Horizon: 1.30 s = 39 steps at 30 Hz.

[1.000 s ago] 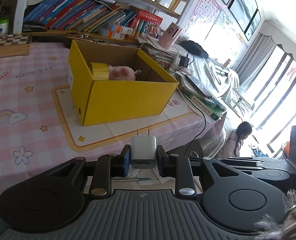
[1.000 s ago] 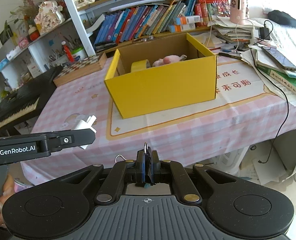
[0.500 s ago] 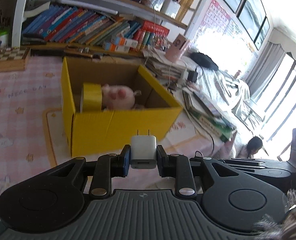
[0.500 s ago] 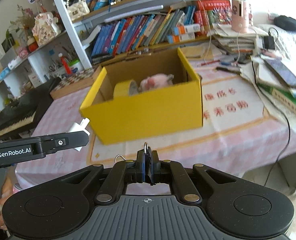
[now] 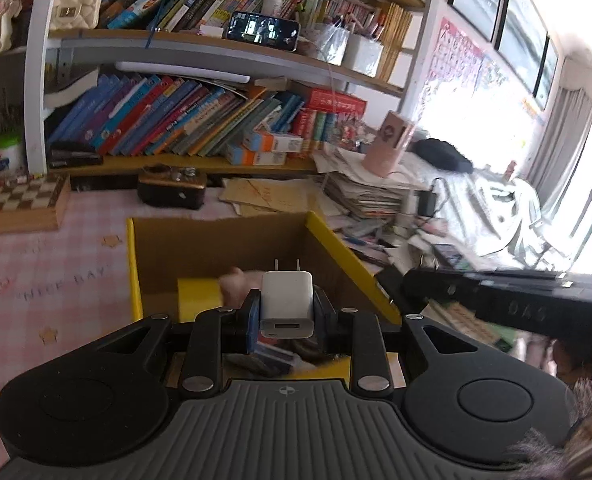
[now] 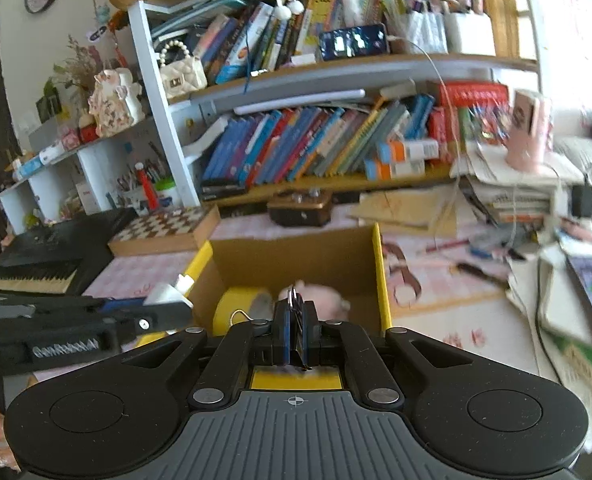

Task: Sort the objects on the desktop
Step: 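Open the left gripper to drop the charger in the box while the right drops the clip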

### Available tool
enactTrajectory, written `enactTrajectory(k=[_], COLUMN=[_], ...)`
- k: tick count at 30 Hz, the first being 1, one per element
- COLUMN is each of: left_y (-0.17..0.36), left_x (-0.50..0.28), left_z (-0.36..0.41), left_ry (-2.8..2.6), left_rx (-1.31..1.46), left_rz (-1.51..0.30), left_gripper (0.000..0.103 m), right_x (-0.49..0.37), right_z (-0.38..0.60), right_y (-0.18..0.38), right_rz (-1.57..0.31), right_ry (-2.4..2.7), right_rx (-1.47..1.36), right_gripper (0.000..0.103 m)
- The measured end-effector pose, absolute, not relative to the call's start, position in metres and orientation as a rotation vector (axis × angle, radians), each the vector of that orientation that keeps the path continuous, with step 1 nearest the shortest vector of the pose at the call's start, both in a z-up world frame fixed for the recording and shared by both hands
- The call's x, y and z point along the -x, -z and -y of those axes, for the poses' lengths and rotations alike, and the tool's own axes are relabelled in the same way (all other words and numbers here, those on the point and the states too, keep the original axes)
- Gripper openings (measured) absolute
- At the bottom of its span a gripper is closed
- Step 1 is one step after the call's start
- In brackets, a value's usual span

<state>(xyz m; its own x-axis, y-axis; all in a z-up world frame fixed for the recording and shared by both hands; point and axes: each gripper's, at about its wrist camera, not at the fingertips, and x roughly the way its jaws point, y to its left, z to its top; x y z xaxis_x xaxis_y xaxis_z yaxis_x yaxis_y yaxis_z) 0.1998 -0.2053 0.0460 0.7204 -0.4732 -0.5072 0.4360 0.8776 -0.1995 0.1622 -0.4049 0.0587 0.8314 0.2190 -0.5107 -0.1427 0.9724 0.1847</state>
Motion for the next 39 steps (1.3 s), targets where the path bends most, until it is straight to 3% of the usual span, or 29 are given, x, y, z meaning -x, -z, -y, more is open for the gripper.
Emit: enactTrajectory(k=[13, 33, 36, 39], left_y=[-0.003, 0.025, 0.021, 0.014], left_x=[-0.262, -0.267, -0.262, -0.252], left_z=[0.229, 0.244, 0.244, 0.246], left_ry=[0.394, 0.372, 0.373, 0.352], left_rx=[-0.101, -0.157, -0.165, -0.188], left_rz=[-0.695, -0.78, -0.751, -0.696], left_gripper=[0.024, 0.026, 0.042, 0.064], right_x=[-0.235, -0.258, -0.257, -0.256], right_z=[0.391, 0.378, 0.379, 0.383], right_y=[-0.02, 0.021, 0.026, 0.027], right_rz=[-0.661, -0.819, -0.838, -0.835], right_ry=[-0.246, -0.305, -0.304, -0.296], right_rx=[-0.005, 0.066, 0.062, 0.03], right_gripper=[0.006, 0.006, 0.007, 0.01])
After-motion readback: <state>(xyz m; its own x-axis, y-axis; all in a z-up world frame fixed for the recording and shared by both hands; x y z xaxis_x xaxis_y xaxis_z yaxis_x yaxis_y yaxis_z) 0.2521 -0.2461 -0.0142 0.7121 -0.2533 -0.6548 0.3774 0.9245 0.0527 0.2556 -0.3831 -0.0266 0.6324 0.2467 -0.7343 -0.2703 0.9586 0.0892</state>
